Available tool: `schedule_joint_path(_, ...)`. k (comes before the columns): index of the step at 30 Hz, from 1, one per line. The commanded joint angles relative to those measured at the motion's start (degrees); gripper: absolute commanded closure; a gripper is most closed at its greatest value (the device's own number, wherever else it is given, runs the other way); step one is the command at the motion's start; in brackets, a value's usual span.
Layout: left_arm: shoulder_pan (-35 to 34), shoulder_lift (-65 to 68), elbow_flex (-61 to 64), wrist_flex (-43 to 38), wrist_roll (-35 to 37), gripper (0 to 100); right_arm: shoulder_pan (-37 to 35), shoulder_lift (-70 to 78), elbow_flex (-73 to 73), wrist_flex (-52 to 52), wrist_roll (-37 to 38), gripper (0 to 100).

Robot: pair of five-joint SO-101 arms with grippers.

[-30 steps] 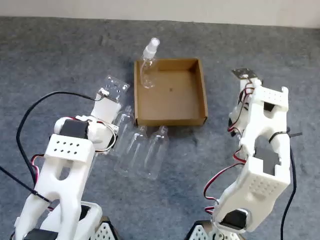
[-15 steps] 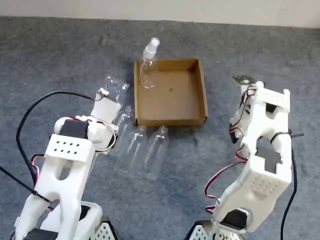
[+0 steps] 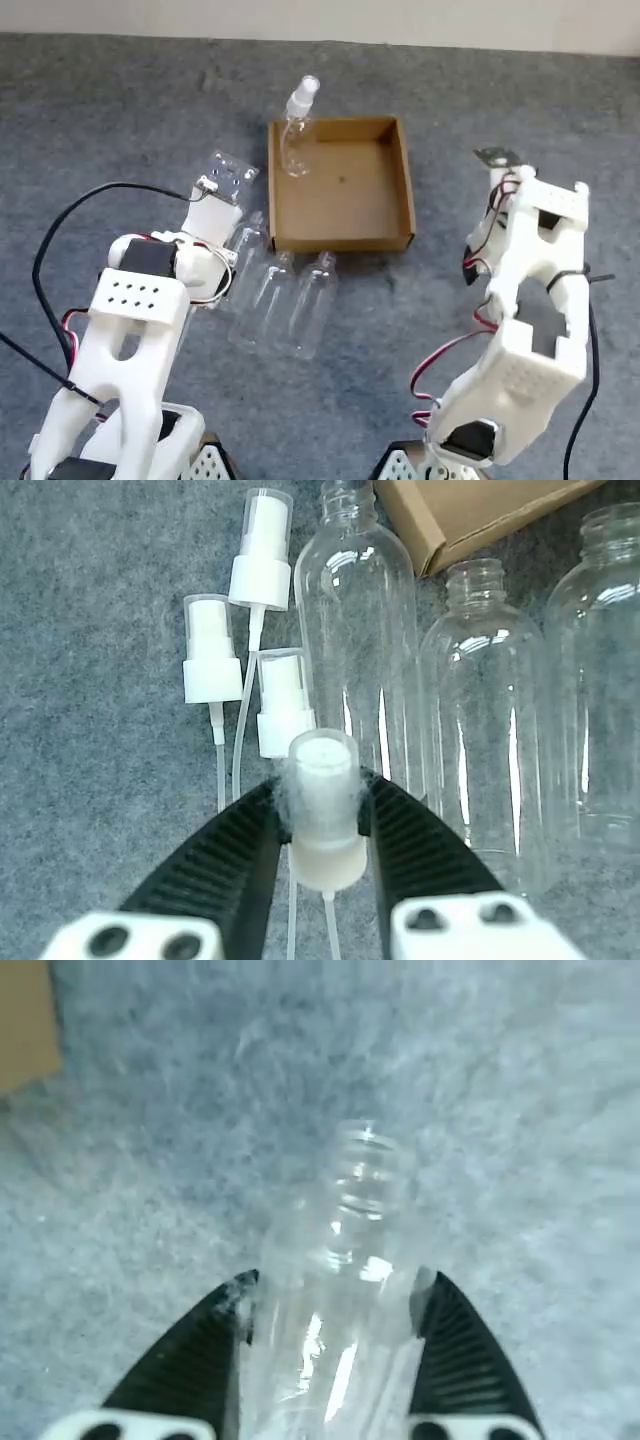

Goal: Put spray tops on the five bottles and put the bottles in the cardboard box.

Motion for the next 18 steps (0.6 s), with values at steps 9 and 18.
schedule_joint_path(9, -1.2, -4.7, -7.3, -0.5, 3.2, 100, -10.2, -32.8, 13.0, -6.6, -9.0, 94.5)
schedule_joint_path(18, -5.2, -21.8, -20.8, 0.4, 9.8, 100, -37.3, -56.7, 30.1, -16.7, -17.7, 95.1)
